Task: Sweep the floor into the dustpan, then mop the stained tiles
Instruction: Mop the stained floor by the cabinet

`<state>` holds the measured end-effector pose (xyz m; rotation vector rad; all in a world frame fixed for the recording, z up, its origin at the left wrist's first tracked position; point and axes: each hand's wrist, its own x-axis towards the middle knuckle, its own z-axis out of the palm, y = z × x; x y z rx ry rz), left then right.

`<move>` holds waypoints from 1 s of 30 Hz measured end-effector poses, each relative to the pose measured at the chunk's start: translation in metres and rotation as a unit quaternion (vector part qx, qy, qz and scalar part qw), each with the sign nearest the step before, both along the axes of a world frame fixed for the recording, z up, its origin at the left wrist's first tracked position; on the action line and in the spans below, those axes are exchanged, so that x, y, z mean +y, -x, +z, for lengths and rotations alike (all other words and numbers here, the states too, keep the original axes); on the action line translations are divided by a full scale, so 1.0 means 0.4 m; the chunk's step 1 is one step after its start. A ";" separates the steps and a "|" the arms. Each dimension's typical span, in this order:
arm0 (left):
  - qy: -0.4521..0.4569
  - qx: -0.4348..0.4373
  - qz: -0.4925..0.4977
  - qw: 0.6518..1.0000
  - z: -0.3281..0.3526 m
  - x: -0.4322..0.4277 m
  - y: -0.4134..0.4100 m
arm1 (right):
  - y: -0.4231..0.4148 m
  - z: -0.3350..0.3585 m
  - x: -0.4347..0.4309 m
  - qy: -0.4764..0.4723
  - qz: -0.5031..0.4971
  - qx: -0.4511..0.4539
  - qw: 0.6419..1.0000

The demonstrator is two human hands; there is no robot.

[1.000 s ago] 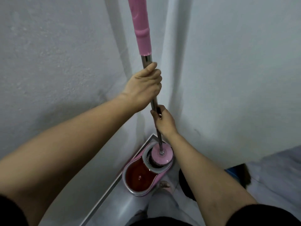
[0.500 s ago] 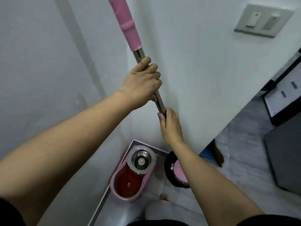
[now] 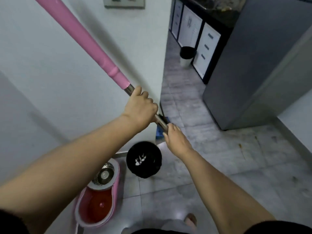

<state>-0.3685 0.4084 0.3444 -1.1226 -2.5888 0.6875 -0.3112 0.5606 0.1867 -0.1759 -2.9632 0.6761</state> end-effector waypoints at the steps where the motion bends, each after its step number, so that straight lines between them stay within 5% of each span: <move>1: 0.020 -0.012 0.001 1.000 -0.004 0.061 -0.004 | -0.018 -0.009 0.050 0.004 -0.011 -0.011 1.000; 6: 0.138 -0.163 0.075 0.974 0.001 0.343 -0.014 | -0.129 -0.086 0.287 0.009 -0.043 -0.053 0.998; 11: 0.191 -0.356 0.084 0.911 -0.058 0.557 -0.031 | -0.231 -0.155 0.520 -0.006 -0.062 -0.100 0.993; 15: 0.168 -0.348 0.022 0.922 -0.173 0.721 -0.097 | -0.323 -0.201 0.680 -0.011 -0.159 -0.148 0.976; 17: 0.168 -0.360 0.027 0.917 -0.236 0.795 -0.136 | -0.376 -0.222 0.734 0.098 -0.284 -0.109 0.947; 19: 0.159 -0.377 0.037 0.912 -0.278 0.859 -0.175 | -0.422 -0.237 0.776 0.296 -0.420 -0.055 0.856; 20: 0.155 -0.380 0.039 0.911 -0.291 0.890 -0.193 | -0.443 -0.241 0.792 0.412 -0.473 -0.033 0.778; 23: 0.143 -0.393 0.049 0.907 -0.322 0.970 -0.244 | -0.473 -0.250 0.819 0.736 -0.506 0.002 0.450; 24: 0.133 -0.400 0.056 0.905 -0.330 0.991 -0.259 | -0.473 -0.253 0.828 0.795 -0.482 0.025 0.367; 26: 0.113 -0.424 0.073 0.896 -0.347 1.025 -0.282 | -0.457 -0.257 0.847 0.852 -0.434 0.066 0.285; 30: 0.075 -0.527 0.147 0.833 -0.384 1.070 -0.309 | -0.429 -0.263 0.884 0.856 -0.457 0.104 0.219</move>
